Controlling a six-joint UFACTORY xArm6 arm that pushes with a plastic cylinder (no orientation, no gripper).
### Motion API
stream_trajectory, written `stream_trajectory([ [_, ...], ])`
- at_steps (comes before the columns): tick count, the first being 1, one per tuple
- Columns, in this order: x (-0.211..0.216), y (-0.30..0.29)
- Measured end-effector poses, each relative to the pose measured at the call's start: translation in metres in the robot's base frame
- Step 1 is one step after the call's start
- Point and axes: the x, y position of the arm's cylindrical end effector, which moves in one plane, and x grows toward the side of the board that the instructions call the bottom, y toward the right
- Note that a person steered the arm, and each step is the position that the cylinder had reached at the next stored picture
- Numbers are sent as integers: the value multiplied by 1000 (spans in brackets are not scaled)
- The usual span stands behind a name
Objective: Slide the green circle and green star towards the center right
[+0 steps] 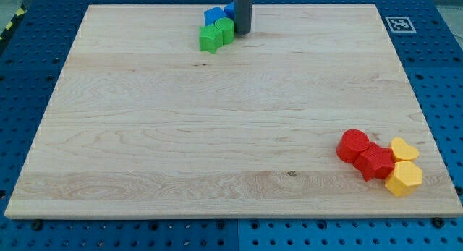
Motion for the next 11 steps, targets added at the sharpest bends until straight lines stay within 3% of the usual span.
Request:
stream_trajectory([
  [1, 5, -9],
  [3, 58, -49],
  [6, 60, -20],
  [11, 23, -28],
])
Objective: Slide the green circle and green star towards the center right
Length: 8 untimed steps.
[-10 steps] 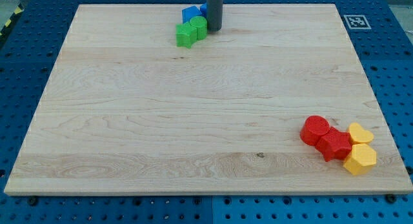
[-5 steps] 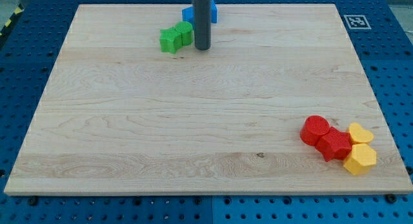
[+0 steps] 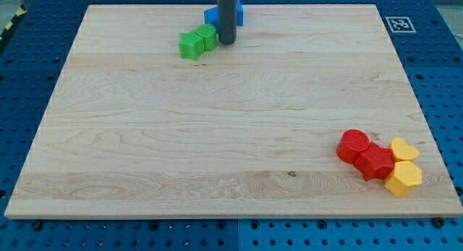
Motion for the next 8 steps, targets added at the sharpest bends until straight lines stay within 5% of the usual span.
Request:
stream_trajectory([
  [3, -25, -4],
  [8, 42, -55],
])
